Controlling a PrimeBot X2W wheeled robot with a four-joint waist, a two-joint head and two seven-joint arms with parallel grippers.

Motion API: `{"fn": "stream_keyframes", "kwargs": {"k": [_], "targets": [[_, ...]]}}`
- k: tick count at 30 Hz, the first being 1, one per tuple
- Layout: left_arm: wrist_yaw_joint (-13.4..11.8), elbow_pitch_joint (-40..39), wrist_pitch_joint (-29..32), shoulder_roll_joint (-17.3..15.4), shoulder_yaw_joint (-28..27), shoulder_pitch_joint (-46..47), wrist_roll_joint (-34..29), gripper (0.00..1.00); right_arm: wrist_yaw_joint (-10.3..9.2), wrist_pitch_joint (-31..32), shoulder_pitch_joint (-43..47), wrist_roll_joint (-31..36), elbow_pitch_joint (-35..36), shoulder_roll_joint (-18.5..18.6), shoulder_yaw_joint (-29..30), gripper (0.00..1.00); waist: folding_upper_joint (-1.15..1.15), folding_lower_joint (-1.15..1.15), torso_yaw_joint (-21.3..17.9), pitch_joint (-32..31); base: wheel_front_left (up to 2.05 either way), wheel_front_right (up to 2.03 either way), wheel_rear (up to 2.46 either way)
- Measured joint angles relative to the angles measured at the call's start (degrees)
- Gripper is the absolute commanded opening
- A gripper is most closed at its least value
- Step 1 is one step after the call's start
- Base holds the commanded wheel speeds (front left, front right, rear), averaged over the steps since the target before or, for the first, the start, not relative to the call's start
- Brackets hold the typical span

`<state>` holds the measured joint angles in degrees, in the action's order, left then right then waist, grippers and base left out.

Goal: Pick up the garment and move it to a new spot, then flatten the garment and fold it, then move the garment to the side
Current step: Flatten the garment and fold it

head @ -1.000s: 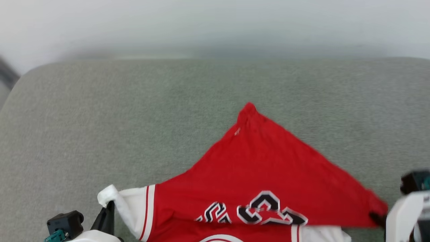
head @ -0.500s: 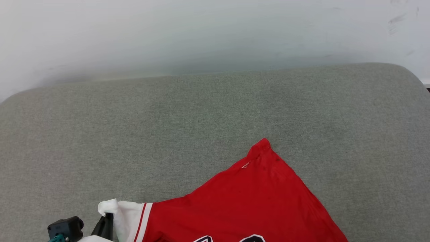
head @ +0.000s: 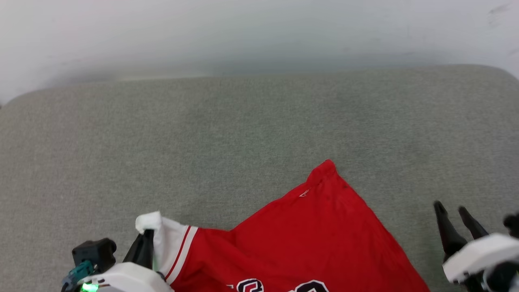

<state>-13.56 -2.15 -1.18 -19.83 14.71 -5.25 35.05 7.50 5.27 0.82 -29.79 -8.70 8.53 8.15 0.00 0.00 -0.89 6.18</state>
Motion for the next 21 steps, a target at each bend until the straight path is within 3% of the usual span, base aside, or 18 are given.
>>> {"fn": "stream_keyframes", "kwargs": {"k": [4,10,15,21], "targets": [[0.21,-0.88,-0.27,0.48,1.03,2.67,-0.83,0.00,0.00,6.30,-9.40,-2.00,-4.01,5.88,-6.24,1.00,0.00,0.01,1.15,2.34,0.00,0.00,0.00],[0.84,-1.16,-1.10,1.48,2.56,5.66,-1.79,0.00,0.00,24.43,-21.85,-6.27,-5.47,14.77,-18.45,1.00,0.00,0.01,3.71,5.91,0.00,0.00,0.00],[1.45,-0.93,-1.79,2.45,3.74,7.70,-2.29,0.00,0.00,36.30,-30.27,-8.29,-5.44,18.50,-27.66,1.00,0.00,0.01,6.00,8.62,0.00,0.00,0.00],[2.14,-0.15,-2.64,3.66,4.83,10.59,-2.70,0.00,0.00,41.12,-37.31,-10.60,-6.75,20.25,-36.39,1.00,0.00,0.01,8.44,12.34,0.00,0.00,0.00]]}}
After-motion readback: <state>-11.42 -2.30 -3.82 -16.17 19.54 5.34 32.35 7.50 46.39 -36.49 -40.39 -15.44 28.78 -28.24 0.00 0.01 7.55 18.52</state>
